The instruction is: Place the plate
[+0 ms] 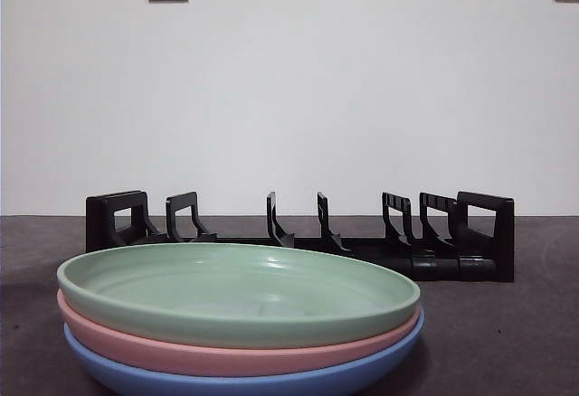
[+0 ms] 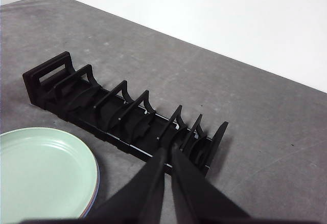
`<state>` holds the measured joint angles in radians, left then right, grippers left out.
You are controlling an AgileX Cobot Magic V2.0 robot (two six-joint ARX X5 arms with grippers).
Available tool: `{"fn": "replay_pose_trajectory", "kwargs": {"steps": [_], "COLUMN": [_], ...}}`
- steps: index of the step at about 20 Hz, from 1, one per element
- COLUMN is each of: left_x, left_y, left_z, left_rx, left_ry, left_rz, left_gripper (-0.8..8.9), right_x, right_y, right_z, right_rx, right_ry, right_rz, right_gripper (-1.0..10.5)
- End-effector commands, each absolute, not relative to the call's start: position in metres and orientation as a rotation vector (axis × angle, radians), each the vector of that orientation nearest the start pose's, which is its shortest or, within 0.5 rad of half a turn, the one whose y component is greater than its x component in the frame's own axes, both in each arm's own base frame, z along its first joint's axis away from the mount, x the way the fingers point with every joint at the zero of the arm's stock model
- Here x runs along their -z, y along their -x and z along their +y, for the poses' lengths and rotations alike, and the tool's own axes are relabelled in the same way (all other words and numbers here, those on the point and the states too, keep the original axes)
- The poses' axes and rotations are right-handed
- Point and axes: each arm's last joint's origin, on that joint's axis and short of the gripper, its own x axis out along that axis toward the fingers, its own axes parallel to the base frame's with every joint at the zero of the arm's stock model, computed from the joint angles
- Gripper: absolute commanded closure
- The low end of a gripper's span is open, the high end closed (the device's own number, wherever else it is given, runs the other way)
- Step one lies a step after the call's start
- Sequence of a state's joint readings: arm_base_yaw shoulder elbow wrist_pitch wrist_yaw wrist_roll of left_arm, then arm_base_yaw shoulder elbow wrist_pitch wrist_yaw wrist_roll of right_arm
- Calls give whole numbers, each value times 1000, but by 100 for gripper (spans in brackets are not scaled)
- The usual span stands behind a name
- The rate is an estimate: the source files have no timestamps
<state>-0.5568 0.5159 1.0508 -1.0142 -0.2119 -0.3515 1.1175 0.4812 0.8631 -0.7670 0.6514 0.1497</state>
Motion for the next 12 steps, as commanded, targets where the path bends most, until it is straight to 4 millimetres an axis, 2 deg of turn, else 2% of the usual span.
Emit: {"fn": "replay_pose_trajectory", "kwargs": {"steps": [1, 2, 4, 7, 9, 12], "left_x": [-372, -367, -342, -276, -224, -184], "left_y": [-46, -44, -50, -73, -86, -93], "left_z": [-21, -20, -20, -20, -14, -8], "left_rx": [275, 274, 246, 113, 9, -26], "left_ry": [79, 96, 83, 57, 86, 109], "left_rz": [442, 416, 260, 25, 5, 61], "left_gripper": [806, 806, 806, 806, 806, 806], "right_x": [-341, -341, -341, -341, -341, -341], "right_y": [-48, -48, -48, -48, -48, -48], "right_z": [61, 61, 61, 61, 61, 61], "right_rx": [-448, -448, -449, -448, -448, -448], "right_ry": [150, 150, 150, 150, 150, 150], "right_rz": [269, 269, 269, 269, 268, 269], "right_gripper": [924, 924, 924, 924, 924, 924]}}
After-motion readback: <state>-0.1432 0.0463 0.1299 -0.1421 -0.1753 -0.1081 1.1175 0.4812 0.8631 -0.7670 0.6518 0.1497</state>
